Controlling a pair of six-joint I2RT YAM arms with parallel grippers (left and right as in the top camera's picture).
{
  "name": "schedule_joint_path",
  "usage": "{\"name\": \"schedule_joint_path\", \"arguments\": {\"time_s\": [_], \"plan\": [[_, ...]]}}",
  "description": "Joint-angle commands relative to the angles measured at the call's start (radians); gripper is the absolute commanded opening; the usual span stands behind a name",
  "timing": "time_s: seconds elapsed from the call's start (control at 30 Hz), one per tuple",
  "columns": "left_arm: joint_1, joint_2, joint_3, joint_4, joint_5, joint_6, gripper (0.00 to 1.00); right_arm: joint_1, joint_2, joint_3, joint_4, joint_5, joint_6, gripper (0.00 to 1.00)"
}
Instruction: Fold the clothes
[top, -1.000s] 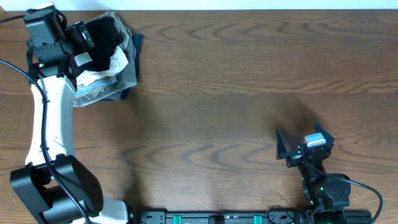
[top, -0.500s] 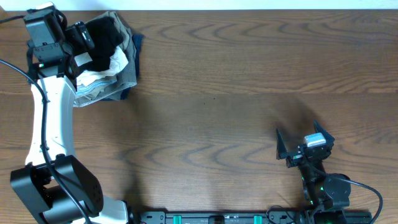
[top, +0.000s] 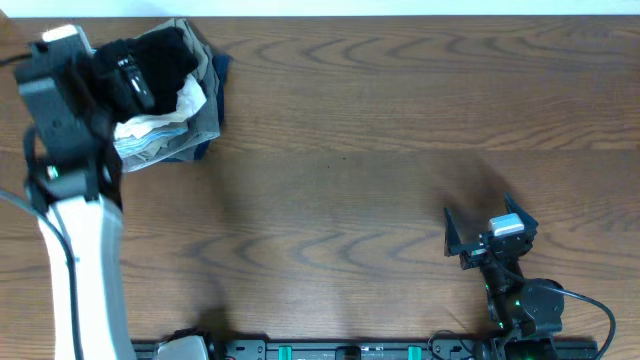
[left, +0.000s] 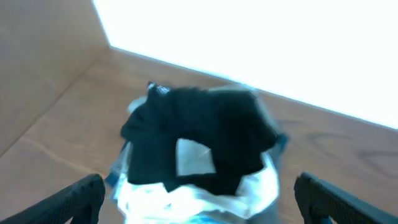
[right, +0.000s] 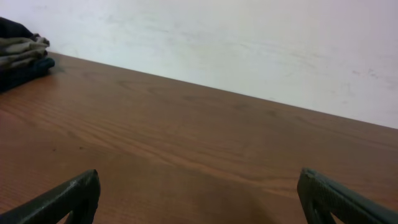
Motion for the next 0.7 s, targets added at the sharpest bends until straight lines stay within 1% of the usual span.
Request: {"name": "schedule_joint_path", "arguments": {"time_s": [0.0, 0.27, 0.47, 0.67], "plan": [[-0.032, -0.085, -0.158, 0.084, 0.059, -0.01, 0.98, -0.007, -0.007, -0.002, -0.005, 0.01, -0.011, 0.99], [-0.092, -0.388, -0.602, 0.366, 0.134, -0.01, 0.98, -0.007, -0.007, -0.002, -0.005, 0.01, -0.011, 0.99], [-0.092, -0.625, -0.888, 0.497, 0.144, -0.01, 0.98, -0.007, -0.007, -0.002, -0.005, 0.01, -0.011, 0.99], [-0.092, -0.839, -1.091, 0.579, 0.144, -0.01, 0.98, -0.007, -0.007, -0.002, -0.005, 0.01, -0.011, 0.99]]}}
